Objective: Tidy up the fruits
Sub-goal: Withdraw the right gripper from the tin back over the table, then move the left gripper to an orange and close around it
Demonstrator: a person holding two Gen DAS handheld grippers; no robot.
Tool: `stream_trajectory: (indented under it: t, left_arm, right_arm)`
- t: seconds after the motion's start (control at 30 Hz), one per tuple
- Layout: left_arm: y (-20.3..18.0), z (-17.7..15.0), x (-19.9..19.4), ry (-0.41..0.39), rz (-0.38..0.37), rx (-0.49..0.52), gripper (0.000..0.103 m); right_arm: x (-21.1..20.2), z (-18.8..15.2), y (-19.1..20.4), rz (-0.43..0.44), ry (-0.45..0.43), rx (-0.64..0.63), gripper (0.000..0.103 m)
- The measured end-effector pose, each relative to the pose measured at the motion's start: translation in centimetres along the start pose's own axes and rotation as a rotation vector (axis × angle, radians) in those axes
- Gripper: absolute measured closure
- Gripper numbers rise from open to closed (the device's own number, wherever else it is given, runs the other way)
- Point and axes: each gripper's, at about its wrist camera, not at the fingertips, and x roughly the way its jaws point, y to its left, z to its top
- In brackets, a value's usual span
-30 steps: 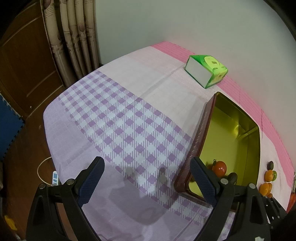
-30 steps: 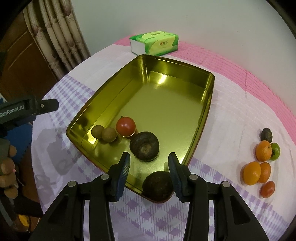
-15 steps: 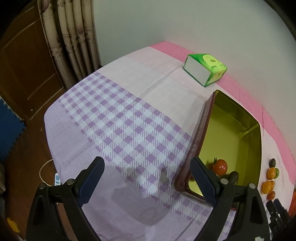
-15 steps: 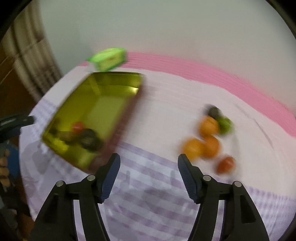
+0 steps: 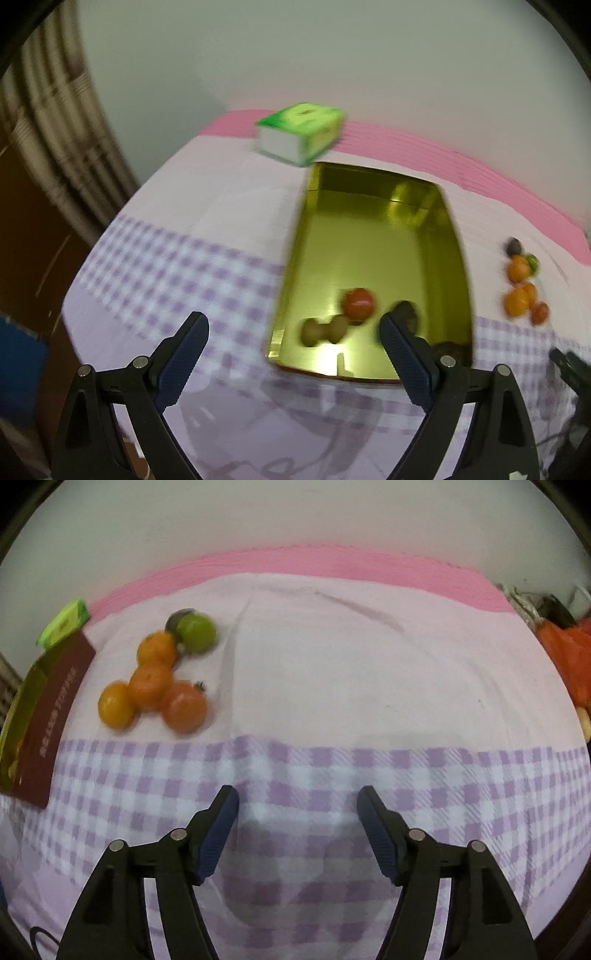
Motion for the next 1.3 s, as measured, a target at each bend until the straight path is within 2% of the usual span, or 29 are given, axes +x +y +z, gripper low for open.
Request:
stream_trajectory:
  t: [0.1,0.3,0.43,0.53,0.93,1.13,1.3]
  left_arm:
    - [-3.1,0.2,-0.1,-0.005,-0.059,0.057,0.011]
    - [-10.0,0.6,0.4,0.006,-0.155,0.165,0.011]
    - [-13.8,0.7,1.1,0.036,-0.207,0.211,0.011]
    - [-16.0,0.5,1.9,0.063,-0.244,0.237,0.011]
    - [-22.3,-0.6,5.5,0.131,-0.274,0.331,0.012]
    - [-24.1,-0.4,7.4,0.167,-0.277,0.347,0.027]
    - [-24.7,-0.2,8.5,0.186,-0.283,0.342,0.043]
  right_arm:
    - [0.5,0.2,-0.6,0.011,-0.002,0.003,0.025]
    - [1.6,1.1,-0.7,-0.007,-0.053,-0.049,0.009]
    - [2.0,1.4,-1.5,0.0,-0.071,-0.068,0.002]
    - [2.5,2.1,-1.2,0.009,-0.078,-0.079,0.001]
    - [3.1,2.7,-1.5,0.015,-0.097,-0.083,0.0]
    - [3.1,2.7,-1.5,0.013,-0.101,-0.082,0.0]
    - [3.1,2.7,-1.5,0.013,-0.101,-0.082,0.0]
